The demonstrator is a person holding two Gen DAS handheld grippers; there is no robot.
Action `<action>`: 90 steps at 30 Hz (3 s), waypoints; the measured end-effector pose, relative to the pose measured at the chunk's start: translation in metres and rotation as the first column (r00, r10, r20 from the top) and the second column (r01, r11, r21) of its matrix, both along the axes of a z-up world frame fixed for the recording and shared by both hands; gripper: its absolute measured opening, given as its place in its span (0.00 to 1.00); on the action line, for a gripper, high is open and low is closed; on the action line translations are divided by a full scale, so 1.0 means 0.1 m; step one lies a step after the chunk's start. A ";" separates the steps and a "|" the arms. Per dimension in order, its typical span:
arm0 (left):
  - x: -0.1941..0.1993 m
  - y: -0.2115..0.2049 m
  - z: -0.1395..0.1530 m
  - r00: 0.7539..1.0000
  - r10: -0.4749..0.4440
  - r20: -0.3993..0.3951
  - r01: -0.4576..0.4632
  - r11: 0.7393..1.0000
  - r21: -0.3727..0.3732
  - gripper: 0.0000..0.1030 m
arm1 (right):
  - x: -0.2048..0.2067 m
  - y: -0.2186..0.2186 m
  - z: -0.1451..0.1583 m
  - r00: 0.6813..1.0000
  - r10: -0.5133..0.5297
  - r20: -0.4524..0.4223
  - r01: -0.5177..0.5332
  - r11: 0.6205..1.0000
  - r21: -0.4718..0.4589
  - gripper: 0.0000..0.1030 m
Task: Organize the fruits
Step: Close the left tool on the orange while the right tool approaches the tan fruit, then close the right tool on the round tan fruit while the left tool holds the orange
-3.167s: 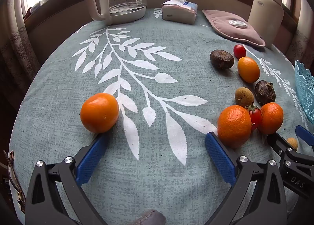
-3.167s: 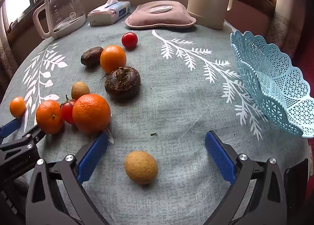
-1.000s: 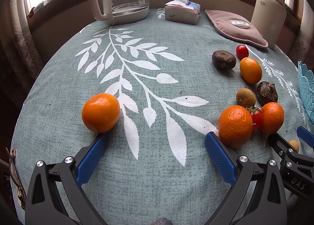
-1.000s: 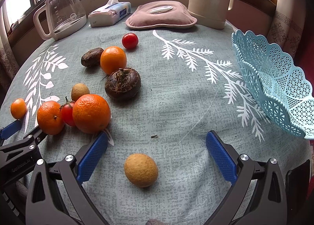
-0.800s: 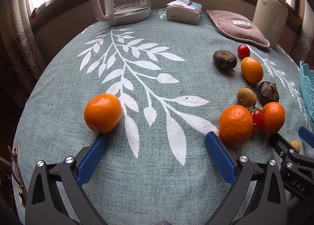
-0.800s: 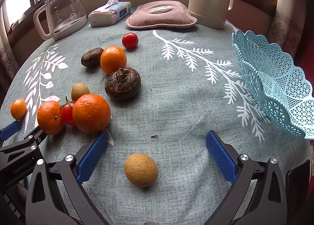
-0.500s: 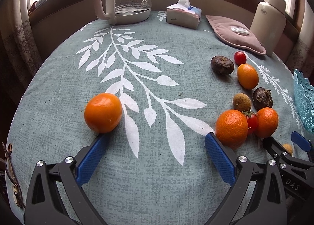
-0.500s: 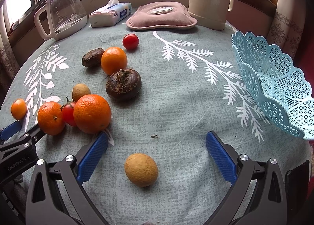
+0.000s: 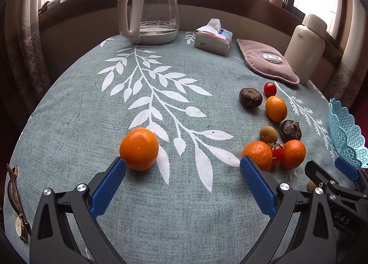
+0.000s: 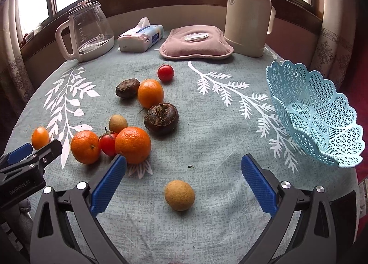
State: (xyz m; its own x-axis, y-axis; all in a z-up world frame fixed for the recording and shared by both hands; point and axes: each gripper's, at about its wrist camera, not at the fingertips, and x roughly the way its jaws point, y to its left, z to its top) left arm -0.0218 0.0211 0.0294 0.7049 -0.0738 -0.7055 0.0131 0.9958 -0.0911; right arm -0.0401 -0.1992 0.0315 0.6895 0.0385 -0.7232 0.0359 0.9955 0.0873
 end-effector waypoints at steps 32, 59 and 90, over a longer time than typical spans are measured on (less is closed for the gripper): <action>0.24 0.51 0.13 0.995 0.100 -0.022 -0.101 0.995 -0.022 0.94 | -0.08 -0.14 0.14 1.000 -0.004 0.013 0.002 0.994 0.110 0.98; 0.27 0.49 -0.10 0.996 0.026 -0.080 -0.033 0.996 -0.089 0.38 | -0.23 -0.08 0.11 0.997 0.070 0.026 -0.073 0.985 0.159 0.95; 0.28 0.52 -0.11 0.997 0.018 -0.077 -0.026 0.994 -0.104 0.38 | -0.16 -0.05 -0.16 0.993 0.078 -0.084 -0.067 0.990 0.124 0.43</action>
State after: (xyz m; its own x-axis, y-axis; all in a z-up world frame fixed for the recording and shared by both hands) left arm 0.0057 0.0729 0.0184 0.6518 -0.1356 -0.7462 -0.0197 0.9805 -0.1954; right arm -0.0563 -0.2046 0.0153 0.6153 0.1767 -0.7682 -0.0228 0.9781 0.2066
